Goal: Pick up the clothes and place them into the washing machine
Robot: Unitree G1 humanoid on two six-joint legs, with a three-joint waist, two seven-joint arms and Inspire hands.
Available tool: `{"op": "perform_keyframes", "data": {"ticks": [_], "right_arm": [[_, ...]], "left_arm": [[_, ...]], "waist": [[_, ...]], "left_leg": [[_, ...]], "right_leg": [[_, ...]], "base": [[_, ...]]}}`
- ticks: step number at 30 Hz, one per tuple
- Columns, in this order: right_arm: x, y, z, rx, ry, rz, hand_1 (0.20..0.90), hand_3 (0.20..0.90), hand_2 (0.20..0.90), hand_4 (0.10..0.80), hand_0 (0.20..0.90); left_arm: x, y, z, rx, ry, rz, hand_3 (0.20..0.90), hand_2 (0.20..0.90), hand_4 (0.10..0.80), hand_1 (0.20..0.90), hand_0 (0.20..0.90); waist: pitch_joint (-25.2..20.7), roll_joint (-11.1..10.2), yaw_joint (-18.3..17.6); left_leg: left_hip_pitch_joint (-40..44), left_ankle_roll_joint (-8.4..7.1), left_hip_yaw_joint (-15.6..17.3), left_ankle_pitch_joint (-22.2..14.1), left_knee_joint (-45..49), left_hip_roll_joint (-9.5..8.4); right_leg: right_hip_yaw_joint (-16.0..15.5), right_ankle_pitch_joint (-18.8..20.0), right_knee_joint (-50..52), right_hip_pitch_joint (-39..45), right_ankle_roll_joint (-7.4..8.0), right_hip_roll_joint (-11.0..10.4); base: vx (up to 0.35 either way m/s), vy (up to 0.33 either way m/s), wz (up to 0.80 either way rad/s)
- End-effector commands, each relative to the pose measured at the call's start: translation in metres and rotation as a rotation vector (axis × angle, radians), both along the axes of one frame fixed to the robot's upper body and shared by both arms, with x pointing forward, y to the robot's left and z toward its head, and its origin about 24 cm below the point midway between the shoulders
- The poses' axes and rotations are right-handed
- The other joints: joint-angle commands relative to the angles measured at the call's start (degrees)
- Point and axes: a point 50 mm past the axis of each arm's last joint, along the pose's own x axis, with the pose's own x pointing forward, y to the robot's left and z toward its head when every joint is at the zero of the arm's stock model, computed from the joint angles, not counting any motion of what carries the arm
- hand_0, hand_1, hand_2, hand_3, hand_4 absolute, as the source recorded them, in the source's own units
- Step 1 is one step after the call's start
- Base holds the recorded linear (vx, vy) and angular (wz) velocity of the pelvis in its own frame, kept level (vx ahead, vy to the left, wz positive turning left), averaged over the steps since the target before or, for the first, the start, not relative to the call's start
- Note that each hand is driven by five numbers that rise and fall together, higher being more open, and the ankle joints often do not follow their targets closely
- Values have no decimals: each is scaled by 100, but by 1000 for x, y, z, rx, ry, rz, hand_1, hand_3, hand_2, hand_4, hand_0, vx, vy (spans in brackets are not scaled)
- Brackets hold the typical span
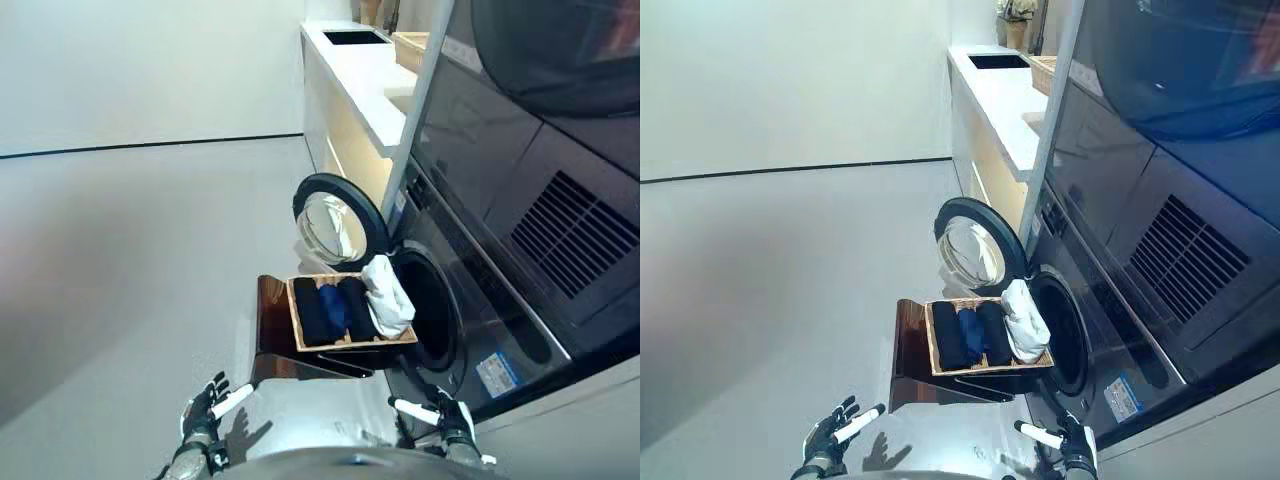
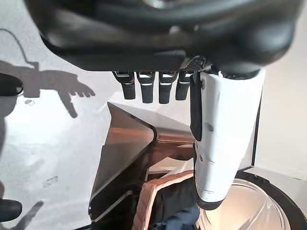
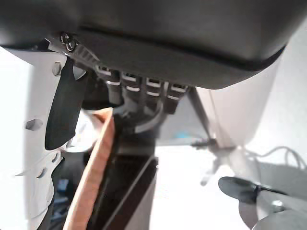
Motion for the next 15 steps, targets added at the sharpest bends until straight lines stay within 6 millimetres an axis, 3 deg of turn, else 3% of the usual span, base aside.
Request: {"op": "perform_keyframes", "data": {"ticks": [1, 15], "right_arm": [[30, -5, 12, -11, -132, -46, 900, 900, 900, 800, 900], [29, -7, 12, -14, -130, -52, 900, 900, 900, 800, 900]], "left_arm": [[39, 13, 20, 46, -171, -15, 900, 900, 800, 900, 900], [41, 15, 21, 45, -185, 1, 900, 900, 800, 900, 900]], "waist": [[-145, -231, -110], [-142, -233, -107]], "left_leg": [[-463, 51, -102, 186, -44, -243], [-460, 51, -102, 188, -44, -241]], "right_leg": [[-136, -179, 12, 93, 101, -87], [-142, -181, 18, 85, 100, -81]], "base": [[0, 0, 0], [0, 0, 0]]}}
